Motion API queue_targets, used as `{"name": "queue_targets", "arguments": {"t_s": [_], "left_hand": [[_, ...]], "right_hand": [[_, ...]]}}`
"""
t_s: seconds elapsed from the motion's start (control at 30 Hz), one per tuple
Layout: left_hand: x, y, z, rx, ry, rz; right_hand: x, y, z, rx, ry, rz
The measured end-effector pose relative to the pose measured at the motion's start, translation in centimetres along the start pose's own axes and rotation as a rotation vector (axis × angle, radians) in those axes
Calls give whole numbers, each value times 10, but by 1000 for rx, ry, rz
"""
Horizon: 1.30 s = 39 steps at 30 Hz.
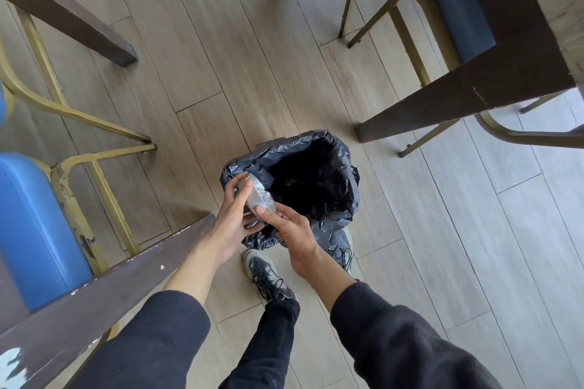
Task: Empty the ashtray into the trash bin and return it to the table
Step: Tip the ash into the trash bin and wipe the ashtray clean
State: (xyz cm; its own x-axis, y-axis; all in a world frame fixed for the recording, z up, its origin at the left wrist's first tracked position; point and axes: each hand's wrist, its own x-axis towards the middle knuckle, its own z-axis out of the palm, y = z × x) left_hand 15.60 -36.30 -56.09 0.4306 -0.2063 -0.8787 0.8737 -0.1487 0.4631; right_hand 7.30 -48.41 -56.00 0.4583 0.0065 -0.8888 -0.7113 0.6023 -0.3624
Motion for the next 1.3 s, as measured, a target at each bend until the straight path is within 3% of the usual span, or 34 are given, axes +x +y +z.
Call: {"name": "queue_targets", "arguments": {"t_s": [0.13, 0.37, 0.57, 0.83, 1.13, 1.3], "left_hand": [[0, 7, 1, 24, 45, 40], [6, 4, 7, 595, -88, 143], [9, -4, 22, 503, -36, 151], [15, -7, 31, 726, 48, 295], [17, -15, 28, 550, 97, 207], [20, -21, 31, 613, 148, 251]], "right_hand": [[5, 2, -7, -91, 14, 15], [17, -1, -58, -62, 440, -51], [21, 4, -71, -23, 566, -64], [21, 8, -67, 6, 592, -91], [27, 8, -69, 15, 587, -121], [29, 6, -67, 23, 580, -140]]}}
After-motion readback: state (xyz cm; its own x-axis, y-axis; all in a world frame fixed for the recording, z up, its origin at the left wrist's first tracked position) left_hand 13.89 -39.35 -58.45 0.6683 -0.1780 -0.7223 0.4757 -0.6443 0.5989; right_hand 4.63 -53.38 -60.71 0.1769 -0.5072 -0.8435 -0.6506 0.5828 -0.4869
